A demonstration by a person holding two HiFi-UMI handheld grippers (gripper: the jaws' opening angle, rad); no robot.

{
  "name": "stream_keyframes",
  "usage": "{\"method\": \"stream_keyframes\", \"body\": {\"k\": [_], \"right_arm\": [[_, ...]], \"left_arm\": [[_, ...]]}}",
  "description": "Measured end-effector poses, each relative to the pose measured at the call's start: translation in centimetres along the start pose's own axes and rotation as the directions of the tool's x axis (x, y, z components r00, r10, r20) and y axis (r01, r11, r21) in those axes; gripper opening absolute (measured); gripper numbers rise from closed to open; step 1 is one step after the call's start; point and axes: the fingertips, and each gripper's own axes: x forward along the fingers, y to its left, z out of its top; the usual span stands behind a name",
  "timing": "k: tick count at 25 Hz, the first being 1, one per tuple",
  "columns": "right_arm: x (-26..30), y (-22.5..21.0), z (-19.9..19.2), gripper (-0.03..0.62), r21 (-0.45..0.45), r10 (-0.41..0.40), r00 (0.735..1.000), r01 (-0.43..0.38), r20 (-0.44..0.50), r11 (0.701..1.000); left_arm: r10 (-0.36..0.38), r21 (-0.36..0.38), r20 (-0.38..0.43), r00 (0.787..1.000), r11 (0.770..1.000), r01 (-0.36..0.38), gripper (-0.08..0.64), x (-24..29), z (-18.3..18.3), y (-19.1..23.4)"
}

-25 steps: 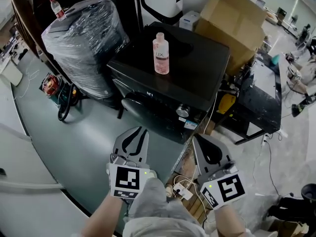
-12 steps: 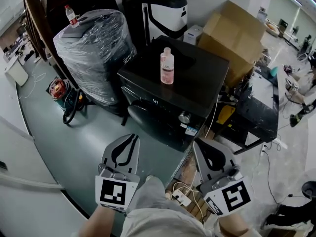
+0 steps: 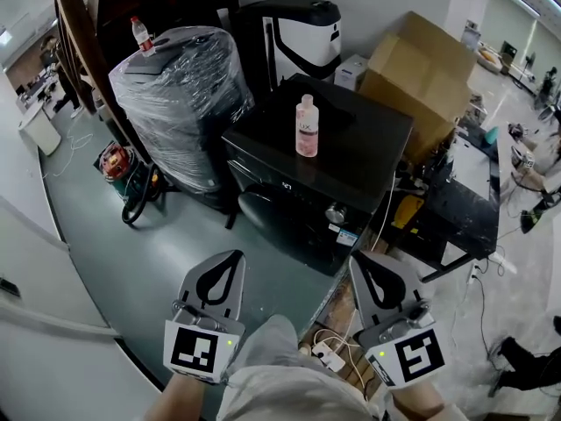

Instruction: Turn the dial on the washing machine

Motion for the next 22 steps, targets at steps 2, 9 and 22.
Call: {"method": "stream_keyframes", "body": {"k": [2, 9, 22], "right_arm": [[-0.2, 0.3, 0.3, 0.026, 0.002, 0.001, 1.000, -0.001, 0.006, 1.000], [-0.8, 0.8, 0.5, 0.028, 0.009, 0.003, 1.000, -0.003, 0.014, 1.000], [0.2, 0.8, -0.7, 0.028, 0.029, 0.014, 1.000, -0.014, -0.011, 0.999]], "left_arm": [[0.002, -0.007, 0.005, 1.000, 1.000, -0.002, 0.018, -0.5, 0.4, 0.2], [0.013, 0.001, 0.016, 1.000, 1.000, -0.013, 0.018, -1.1, 1.0, 0.4], [0.021, -0.001, 0.011, 1.000, 1.000, -0.021, 0.018, -0.9, 0.8, 0.9]]}}
